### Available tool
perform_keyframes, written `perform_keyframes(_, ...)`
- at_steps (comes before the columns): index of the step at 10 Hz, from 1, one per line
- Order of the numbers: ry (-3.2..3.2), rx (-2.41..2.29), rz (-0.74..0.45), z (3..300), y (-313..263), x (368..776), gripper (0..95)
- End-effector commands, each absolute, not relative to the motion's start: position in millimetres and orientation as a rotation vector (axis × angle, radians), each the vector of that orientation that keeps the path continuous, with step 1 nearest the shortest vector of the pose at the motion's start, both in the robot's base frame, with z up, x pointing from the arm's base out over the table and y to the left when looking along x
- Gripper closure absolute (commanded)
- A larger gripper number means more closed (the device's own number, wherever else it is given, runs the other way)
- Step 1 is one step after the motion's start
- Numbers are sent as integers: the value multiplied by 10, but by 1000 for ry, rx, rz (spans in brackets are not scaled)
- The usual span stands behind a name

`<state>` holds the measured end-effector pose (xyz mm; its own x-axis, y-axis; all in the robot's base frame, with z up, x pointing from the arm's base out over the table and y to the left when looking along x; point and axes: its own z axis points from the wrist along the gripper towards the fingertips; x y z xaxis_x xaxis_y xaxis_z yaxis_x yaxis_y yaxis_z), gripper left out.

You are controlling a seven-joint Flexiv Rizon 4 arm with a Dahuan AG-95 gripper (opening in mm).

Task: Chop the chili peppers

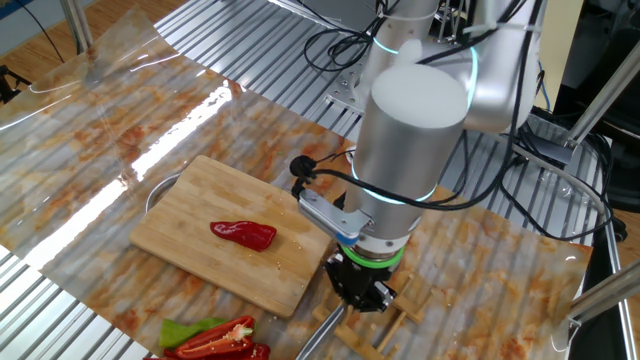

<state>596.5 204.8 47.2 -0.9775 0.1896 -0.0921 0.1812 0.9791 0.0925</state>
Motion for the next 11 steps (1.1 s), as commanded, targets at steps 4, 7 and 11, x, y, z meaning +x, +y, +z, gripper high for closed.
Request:
perform_keyframes(4,3036,331,94,737,2040,5890,950)
perform_keyframes(7,3056,342,89,979,2020,5837,950)
perform_keyframes(11,3084,394,80,1317,1945,5750,950)
